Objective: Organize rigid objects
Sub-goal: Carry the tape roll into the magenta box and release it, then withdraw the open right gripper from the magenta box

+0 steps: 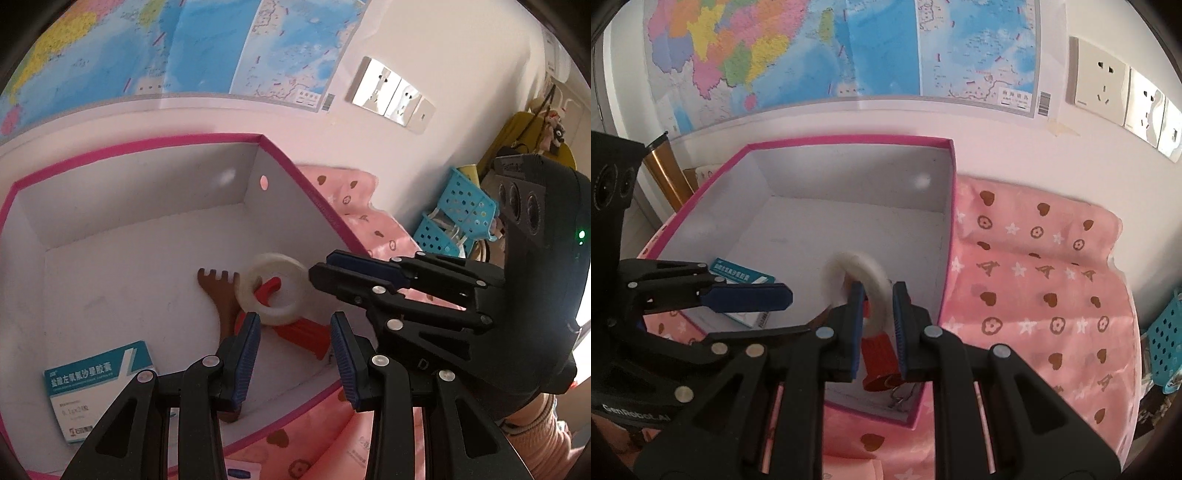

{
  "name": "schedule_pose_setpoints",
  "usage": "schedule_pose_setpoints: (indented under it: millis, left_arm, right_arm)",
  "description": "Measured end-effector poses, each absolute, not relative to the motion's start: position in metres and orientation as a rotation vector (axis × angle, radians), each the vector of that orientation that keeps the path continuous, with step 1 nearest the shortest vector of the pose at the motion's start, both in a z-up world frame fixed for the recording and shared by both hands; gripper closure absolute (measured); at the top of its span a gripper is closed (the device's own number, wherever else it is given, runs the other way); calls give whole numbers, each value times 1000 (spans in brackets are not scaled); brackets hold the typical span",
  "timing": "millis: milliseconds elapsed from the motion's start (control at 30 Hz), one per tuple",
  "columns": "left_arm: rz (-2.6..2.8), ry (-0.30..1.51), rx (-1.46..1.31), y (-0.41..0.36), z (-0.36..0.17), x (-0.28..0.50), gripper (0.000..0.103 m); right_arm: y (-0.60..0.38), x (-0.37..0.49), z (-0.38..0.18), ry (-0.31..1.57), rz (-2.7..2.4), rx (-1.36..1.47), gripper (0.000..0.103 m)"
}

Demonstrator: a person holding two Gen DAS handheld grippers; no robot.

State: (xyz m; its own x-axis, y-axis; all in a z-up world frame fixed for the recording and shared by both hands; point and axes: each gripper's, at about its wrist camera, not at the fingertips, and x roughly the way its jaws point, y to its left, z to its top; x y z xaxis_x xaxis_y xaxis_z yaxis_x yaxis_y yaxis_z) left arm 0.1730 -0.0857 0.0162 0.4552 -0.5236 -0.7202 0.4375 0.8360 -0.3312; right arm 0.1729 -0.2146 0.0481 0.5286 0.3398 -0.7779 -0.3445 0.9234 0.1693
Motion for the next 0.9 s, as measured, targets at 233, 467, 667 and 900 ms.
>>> schedule_pose_setpoints:
  millis: [233, 467, 667, 900]
  left_arm:
    - [-547, 881, -99, -73, 21, 161, 64]
    - [-513, 747, -66, -38, 47, 114, 51]
    - [-514, 686, -175, 6, 58, 75, 45]
    - [-468, 751, -177, 19, 30, 47, 45]
  right_arm:
    - [-220, 166, 55, 906, 395, 22, 85]
    - [-229, 132, 77, 834, 472, 79, 77]
    - [-228, 92, 81, 818, 607, 138, 72]
    - [-203, 75, 41, 947, 697, 145, 67]
